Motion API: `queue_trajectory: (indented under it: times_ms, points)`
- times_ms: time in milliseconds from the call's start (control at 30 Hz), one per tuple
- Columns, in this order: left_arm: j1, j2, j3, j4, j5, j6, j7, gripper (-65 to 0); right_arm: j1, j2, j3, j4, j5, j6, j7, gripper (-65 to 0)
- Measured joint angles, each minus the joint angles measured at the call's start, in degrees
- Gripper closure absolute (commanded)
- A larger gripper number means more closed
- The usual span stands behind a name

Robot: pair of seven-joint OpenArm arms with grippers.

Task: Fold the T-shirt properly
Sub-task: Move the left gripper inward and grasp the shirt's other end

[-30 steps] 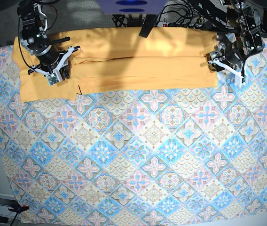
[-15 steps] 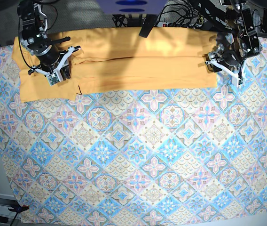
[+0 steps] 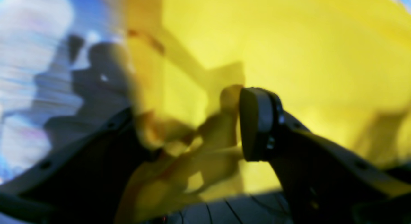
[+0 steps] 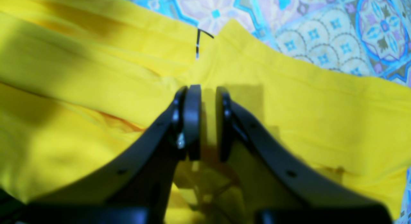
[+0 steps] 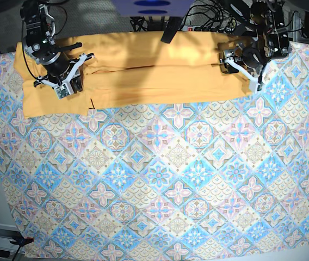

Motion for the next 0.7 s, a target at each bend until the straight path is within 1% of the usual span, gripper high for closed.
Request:
queue_trajectory:
  times_ms: [100,167,267,333,467,567,700]
  points:
    - [-0.5,-0.4,-0.5,0.0,0.6,0.5,-0.2,-35.6,0.0,-0.1,0.1,0.0,-0.1,-0.4,-0.5,-8.2]
    - [-0.6,-0.9,-0.8,0.0,0.8,0.7,-0.7,-35.6,0.0,-1.2,0.2,0.0,0.0,-0.2,-0.4,-8.2]
    - [-0.6,-0.6,-0.8,-0.1,0.7,0.5,-0.6,-35.1,0.1,-1.4,-0.1,0.0,0.0,0.2,-0.2,-8.2]
    - [-0.6,-0.4,-0.7,-0.1,0.7,0.5,-0.6,-30.8,0.1,-1.0,0.0,0.0,-0.1,0.0,-0.3,-8.2]
    - [-0.8,-0.5,-0.8,-0.1,0.7,0.5,-0.7,-13.2,0.1,-1.1,0.0,0.0,0.0,0.0,-0.2,-8.2]
    - [-1.4,-0.4,-0.8,-0.1,0.5,0.5,-0.7,-9.6,0.1,-1.1,0.1,0.0,0.0,0.0,-0.2,-8.2]
    - [-1.9,-0.3,-4.6,0.0,-0.1,0.1,-0.7,-8.4,0.1,-1.1,0.2,0.0,0.0,0.0,-0.2,-8.2]
